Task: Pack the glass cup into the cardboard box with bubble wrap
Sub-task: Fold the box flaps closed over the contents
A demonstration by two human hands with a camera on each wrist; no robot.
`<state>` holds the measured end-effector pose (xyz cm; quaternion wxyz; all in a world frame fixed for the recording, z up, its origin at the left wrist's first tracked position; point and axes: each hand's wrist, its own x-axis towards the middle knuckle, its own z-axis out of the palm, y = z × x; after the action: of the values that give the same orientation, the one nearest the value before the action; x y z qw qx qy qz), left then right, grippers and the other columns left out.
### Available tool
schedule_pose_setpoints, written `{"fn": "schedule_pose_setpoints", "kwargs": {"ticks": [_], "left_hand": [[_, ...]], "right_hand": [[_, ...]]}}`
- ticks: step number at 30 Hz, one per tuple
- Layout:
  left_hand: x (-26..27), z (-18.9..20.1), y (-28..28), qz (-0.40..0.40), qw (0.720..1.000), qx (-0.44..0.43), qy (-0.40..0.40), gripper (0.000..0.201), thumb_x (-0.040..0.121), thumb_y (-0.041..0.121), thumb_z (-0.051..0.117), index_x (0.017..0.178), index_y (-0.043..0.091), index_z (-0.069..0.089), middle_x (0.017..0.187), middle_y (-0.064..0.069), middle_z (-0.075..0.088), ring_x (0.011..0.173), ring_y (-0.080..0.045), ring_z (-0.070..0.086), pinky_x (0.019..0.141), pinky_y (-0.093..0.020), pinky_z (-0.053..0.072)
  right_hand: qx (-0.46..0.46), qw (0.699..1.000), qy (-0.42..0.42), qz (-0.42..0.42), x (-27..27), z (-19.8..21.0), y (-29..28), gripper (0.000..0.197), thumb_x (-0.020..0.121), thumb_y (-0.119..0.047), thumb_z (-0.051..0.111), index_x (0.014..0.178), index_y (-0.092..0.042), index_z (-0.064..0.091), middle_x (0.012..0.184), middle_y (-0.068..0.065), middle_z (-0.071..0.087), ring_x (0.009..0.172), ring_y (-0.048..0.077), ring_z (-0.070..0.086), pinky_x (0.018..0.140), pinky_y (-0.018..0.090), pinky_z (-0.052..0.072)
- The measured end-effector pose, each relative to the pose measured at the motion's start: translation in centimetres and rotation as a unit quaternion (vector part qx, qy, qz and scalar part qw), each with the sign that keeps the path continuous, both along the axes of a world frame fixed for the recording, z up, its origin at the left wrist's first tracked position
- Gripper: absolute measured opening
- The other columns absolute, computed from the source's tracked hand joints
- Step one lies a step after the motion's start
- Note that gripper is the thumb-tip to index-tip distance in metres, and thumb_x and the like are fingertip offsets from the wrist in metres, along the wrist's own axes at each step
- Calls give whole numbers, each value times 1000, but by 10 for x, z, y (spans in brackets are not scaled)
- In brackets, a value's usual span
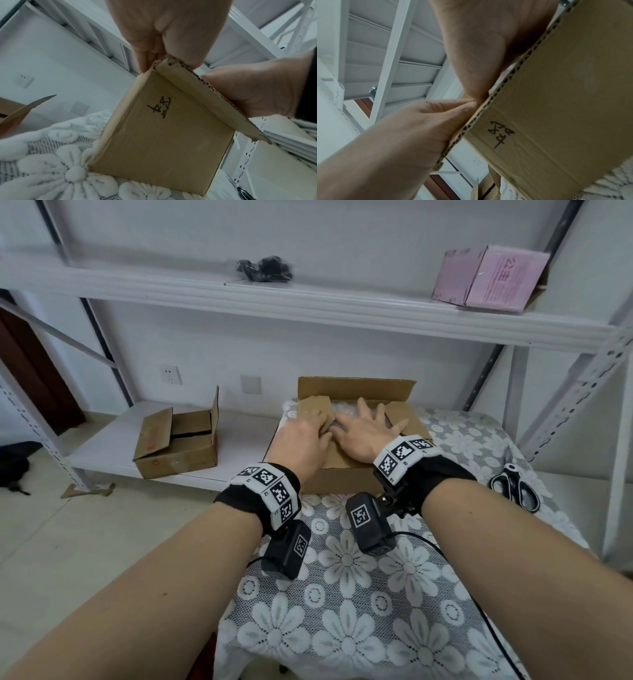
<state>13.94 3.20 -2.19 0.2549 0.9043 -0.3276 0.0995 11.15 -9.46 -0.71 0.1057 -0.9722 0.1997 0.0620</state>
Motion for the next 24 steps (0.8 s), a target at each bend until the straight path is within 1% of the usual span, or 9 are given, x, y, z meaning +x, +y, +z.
{"fn": "schedule_pose_setpoints", "kwargs": {"ticks": [3,7,10,12,14,17,20,22,24], "left_hand": [[1,-3,-1,-29,999,29,-16,33,95,30,46,123,13,53,126,-5,57,113,-26,55,87,-32,41],[1,-3,2,-42,994,96,23,61,97,46,40,148,12,31,156,-5,28,144,-18,25,114,-31,22],[-2,4,1,-62,984,169,-4,86,88,66,37,151,11,18,159,-6,17,147,-17,14,120,-33,10],[-3,7,-1,-83,976,200,9,106,76,78,42,152,12,11,161,-4,9,148,-16,9,121,-35,9],[-3,6,-4,-100,970,221,36,117,69,78,54,153,13,4,161,-1,2,148,-14,3,121,-35,11],[-2,9,-9,-108,970,217,24,104,78,66,57,153,12,10,161,-3,9,148,-16,9,119,-32,13],[-1,16,-11,-115,972,206,2,76,88,56,51,147,14,27,155,-5,29,142,-20,28,112,-32,25],[-1,20,-12,-115,968,224,9,62,90,53,48,139,16,37,146,-6,42,133,-22,41,104,-34,34],[0,25,-13,-109,965,237,22,49,92,50,46,128,17,47,132,-8,55,119,-25,51,89,-34,39]], "right_hand": [[6,1000,-16,19,-6,0,0,50,99,-50,19,148,-43,13,160,-1,-13,145,35,-13,105,73,-8],[38,997,-66,18,-14,0,-6,60,100,-40,32,151,-23,6,161,-3,-1,147,28,-5,109,67,-7],[31,998,-43,46,-18,2,-14,57,101,-41,30,152,-28,8,160,-9,-3,148,22,-5,111,64,-6],[26,997,-22,64,-21,4,-17,56,101,-45,27,152,-31,7,160,-11,-4,148,20,-6,112,62,-6],[17,997,-2,71,-21,6,-19,56,101,-48,24,152,-31,7,160,-12,-3,147,18,-7,113,60,-6],[9,997,18,76,-21,11,-19,59,99,-52,21,152,-30,6,160,-11,-3,147,17,-7,114,59,-5],[14,996,20,84,-24,12,-18,65,96,-60,23,152,-32,5,160,-10,-5,147,17,-7,115,58,-5],[17,995,31,96,-28,18,-20,71,93,-64,27,152,-31,6,160,-8,-5,147,18,-6,116,56,-3],[47,992,43,113,-36,31,-21,75,91,-64,35,152,-27,12,161,-4,-2,148,18,-1,119,46,1]]}}
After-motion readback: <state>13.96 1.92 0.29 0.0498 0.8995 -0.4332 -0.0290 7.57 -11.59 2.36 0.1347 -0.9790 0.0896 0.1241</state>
